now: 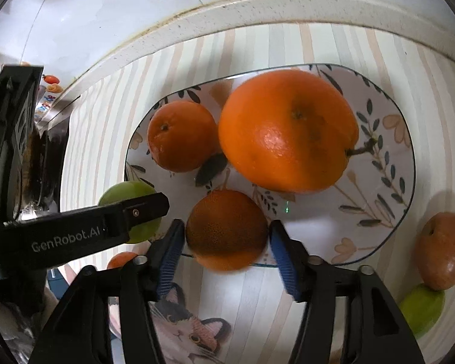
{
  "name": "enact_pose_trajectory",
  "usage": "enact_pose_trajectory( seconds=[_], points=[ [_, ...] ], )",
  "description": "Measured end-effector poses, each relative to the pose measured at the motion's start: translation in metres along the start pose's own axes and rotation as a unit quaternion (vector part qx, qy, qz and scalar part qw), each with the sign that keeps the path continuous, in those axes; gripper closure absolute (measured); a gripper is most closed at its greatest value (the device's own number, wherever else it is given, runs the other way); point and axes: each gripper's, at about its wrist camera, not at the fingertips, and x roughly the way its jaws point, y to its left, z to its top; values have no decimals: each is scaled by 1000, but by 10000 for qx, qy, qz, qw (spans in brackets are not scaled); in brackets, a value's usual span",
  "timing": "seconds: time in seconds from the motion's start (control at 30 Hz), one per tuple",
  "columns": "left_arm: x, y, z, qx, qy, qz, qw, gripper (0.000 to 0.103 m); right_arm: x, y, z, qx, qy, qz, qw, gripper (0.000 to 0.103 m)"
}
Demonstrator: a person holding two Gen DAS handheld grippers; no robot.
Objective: Organize fruits
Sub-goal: 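Lower the green apple and small orange onto the plate, open both grippers, then grasp the tangerine with the left gripper while the right grasps the brown fruit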
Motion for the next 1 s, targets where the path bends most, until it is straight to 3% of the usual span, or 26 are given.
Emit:
enact_pose_trajectory(
  seconds=[0.17,0.23,0.33,0.63,1.0],
  points=[
    [-9,-1,-3,80,-107,-90,9999,40,-16,-2,-1,2,-1,-32,10000,23],
    [-17,-3,-4,118,-203,-26,9997,31,-23,-2,-3,-19,-10,-160,9999,17],
    [-31,-1,-9,172,-424,92,9989,31,-37,-6,-6,-18,-83,-350,9994,10],
    [-63,-3,-49,448,-1039,522,9922,31,-75,-18,-22,-49,-274,-807,9964,8],
    [-111,-3,-103,617,-1582,457,9844,31,-123,3,-52,-234,-698,-930,9929,8]
  ],
)
